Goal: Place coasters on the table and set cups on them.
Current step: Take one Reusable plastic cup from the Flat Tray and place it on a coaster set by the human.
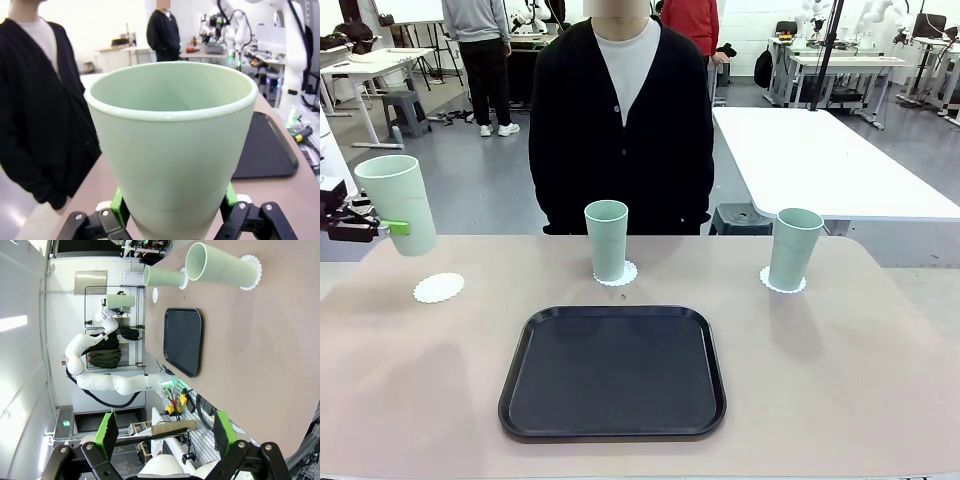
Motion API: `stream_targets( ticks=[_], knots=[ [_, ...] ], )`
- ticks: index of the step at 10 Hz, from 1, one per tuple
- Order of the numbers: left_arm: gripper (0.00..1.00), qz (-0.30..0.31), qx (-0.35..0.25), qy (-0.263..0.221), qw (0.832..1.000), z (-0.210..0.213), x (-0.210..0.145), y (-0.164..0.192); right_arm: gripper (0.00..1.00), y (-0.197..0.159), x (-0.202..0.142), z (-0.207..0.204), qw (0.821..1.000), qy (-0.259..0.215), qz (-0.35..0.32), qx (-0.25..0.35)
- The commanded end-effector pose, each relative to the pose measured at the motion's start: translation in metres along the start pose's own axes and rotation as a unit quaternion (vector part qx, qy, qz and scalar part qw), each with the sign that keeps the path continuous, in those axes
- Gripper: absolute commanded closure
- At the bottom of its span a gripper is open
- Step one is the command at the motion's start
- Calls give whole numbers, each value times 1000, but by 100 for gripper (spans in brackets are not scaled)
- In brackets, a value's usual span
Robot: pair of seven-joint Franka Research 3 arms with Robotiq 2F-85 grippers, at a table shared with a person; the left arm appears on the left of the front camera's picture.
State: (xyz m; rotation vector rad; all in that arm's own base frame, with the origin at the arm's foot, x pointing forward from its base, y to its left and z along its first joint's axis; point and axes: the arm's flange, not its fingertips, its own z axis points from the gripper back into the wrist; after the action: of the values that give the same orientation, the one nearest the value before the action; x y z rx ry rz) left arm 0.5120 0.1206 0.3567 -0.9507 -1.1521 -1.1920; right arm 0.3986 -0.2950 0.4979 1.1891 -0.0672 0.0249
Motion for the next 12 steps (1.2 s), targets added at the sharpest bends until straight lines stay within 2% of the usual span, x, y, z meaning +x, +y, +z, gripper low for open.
stream_targets(
  ticks=[1,7,12],
  knots=[
    [16,-14,-16,2,1000,8,-8,3,0,2,0,0,1000,0,-1,5],
    [16,2,-2,-1,1000,1,-8,1,0,2,0,0,1000,0,-1,5],
    [16,-18,-23,-38,999,0,-49,31,0,2,0,0,1000,0,-1,5]
  ],
)
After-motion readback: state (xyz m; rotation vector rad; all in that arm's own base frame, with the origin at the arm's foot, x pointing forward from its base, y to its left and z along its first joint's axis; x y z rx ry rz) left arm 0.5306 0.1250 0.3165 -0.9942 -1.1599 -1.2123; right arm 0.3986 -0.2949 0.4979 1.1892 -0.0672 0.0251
